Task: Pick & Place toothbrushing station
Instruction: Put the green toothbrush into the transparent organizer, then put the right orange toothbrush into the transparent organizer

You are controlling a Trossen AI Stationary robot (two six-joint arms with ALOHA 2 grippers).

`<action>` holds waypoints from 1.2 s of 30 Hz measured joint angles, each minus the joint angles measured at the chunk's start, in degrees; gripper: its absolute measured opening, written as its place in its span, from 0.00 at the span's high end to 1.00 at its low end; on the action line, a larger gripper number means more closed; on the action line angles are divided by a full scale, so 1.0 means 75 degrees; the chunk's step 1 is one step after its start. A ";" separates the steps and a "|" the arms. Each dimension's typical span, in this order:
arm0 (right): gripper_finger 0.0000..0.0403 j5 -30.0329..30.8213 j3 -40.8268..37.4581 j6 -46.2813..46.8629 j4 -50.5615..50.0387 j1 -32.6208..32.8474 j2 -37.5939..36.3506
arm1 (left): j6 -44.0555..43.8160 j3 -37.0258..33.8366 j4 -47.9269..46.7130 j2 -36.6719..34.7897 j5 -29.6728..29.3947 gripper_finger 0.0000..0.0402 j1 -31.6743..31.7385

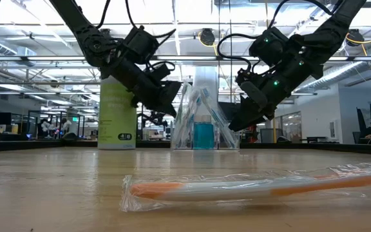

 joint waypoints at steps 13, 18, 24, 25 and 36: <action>0.62 -0.0019 0.0000 0.0140 0.0239 0.0043 0.0000 | -0.0029 0.0000 0.0376 -0.0035 -0.0040 0.88 -0.0305; 0.62 -0.0490 -0.0003 0.0205 0.1052 0.0196 -0.0012 | 0.0015 0.0000 0.0309 -0.0207 -0.0535 0.80 -0.0522; 0.62 -0.1874 -0.0003 -0.0303 0.2525 0.0338 -0.0017 | 0.0109 0.0000 -0.0082 -0.0744 -0.0945 0.79 -0.0929; 0.62 -0.2009 -0.0003 -0.0328 0.2714 0.0359 -0.0017 | 0.0046 0.0000 -0.0209 -0.0852 -0.0890 0.79 -0.1032; 0.62 -0.2427 -0.0006 -0.0287 0.4101 0.1368 -0.0023 | 0.0704 -0.0003 -0.0624 -0.1362 -0.0411 0.79 -0.2212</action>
